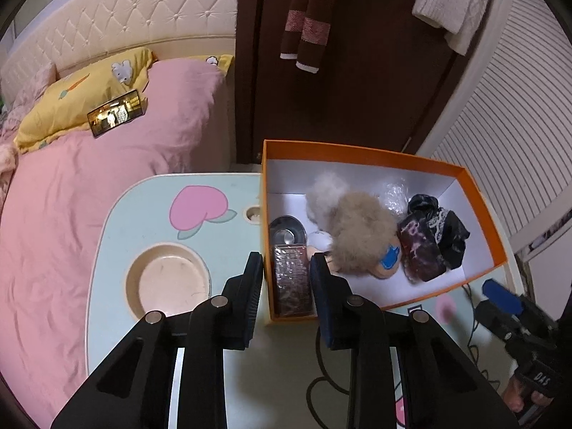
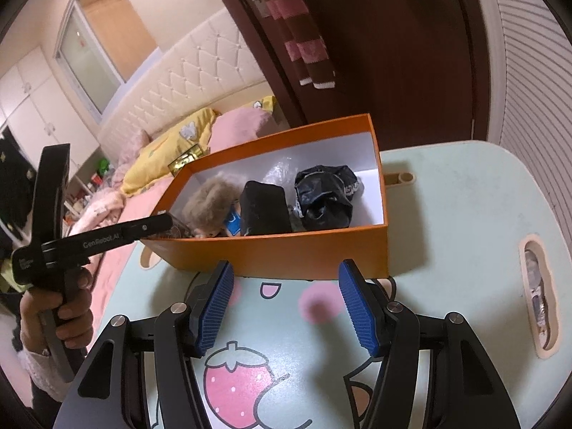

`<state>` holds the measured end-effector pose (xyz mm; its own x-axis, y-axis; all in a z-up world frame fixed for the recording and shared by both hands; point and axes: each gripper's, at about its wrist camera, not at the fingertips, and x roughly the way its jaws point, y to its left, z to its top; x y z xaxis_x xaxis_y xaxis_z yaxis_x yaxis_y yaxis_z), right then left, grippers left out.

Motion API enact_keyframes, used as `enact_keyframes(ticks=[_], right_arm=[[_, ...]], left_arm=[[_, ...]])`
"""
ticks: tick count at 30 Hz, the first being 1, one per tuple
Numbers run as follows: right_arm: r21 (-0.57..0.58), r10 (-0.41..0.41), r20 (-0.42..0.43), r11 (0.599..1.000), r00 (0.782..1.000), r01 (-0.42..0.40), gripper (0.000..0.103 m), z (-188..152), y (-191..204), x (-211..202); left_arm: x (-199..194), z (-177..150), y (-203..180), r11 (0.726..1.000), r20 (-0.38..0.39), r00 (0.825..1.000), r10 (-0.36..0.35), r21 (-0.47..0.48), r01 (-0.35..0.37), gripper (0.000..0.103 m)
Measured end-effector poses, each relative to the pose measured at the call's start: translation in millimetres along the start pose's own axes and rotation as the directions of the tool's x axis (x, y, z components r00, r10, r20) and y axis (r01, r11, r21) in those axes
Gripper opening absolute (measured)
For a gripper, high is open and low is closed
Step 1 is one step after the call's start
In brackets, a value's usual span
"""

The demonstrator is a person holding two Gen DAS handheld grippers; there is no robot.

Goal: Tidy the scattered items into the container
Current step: 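Reach into the orange box and grasp the beige fluffy pompom with the left gripper, then lift the pompom out onto the table with the left gripper while the right gripper grasps the black pouch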

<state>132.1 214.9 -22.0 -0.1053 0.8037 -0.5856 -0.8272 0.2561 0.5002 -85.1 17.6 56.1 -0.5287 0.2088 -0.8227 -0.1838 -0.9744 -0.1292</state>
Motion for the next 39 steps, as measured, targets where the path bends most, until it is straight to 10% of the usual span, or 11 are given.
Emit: enact_keyframes(ticks=[11,17,28,39], right_arm=[[0.016,-0.031,-0.012,0.999,0.999,0.031,0.061,-2,0,4],[0.044,-0.027,-0.015,0.999,1.0,0.027,0.061,-4,-1,4],[0.062,-0.043,-0.01,0.997,0.999,0.043,0.061,-8,-2,4],[-0.013,-0.072,0.013,0.997,0.997,0.073,0.061,0,16,-10]], left_arm=[[-29,23,-15,0.994,0.082,0.993,-0.09,0.064,0.085,0.03],[14,37,-54,0.982,-0.035,0.997,-0.073,0.17,0.078,0.055],[44,31,-49,0.988,-0.047,0.997,-0.065,0.137,0.071,0.035],[-45,3,-15,0.982,0.143,0.973,-0.183,0.079,0.173,0.034]])
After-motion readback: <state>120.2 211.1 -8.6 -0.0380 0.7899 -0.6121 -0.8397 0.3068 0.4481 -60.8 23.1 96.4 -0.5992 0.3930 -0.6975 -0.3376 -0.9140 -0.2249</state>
